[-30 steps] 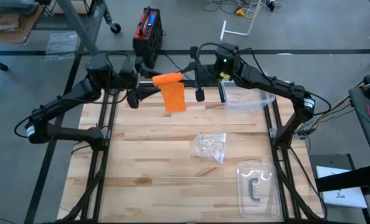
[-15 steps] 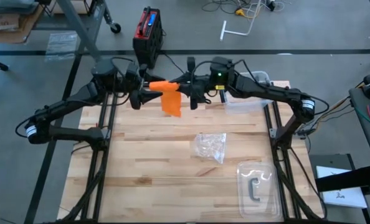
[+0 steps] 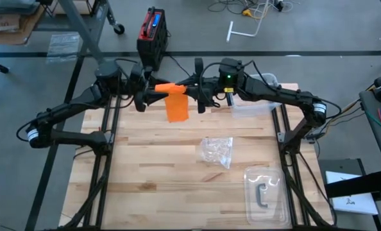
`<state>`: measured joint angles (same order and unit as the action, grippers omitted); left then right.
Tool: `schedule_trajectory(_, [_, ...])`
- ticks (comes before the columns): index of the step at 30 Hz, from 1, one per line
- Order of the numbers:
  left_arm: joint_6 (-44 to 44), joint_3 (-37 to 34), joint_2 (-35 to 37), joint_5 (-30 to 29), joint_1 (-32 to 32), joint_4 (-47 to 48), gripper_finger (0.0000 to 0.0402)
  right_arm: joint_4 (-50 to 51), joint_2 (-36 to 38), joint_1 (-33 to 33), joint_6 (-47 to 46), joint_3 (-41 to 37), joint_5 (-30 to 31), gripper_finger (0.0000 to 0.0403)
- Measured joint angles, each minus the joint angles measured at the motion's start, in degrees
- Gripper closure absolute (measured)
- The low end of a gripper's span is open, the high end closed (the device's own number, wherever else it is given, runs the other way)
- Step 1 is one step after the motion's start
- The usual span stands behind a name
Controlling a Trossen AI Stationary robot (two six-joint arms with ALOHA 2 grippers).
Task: Roll bandage
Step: Roll the orange bandage
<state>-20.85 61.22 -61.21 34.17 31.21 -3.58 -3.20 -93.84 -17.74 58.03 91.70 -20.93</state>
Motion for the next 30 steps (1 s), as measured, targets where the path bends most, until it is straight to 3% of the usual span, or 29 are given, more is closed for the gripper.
schedule_trajectory(11, [-3.74, 0.01, -0.43, -0.02, 0.69, 0.15, 0.0166, -0.08, 0.00, 0.00, 2.09, 0.00, 1.66, 0.0319])
schedule_trajectory(18, [1.33, -0.01, -0.48, -0.64, 0.69, -0.08, 0.0247, 0.92, 0.04, 0.00, 1.58, 0.02, 2.64, 0.0305])
schedule_trajectory(24, [3.54, -0.01, -0.48, -0.33, 0.69, -0.26, 0.0309, 1.49, 0.08, 0.51, -1.60, 0.04, 1.64, 0.0268])
schedule_trajectory(30, [8.09, 0.78, -0.46, -0.45, 0.74, -0.57, 0.0316, 0.59, 0.61, 1.00, -9.51, 0.04, 1.62, 0.0212])
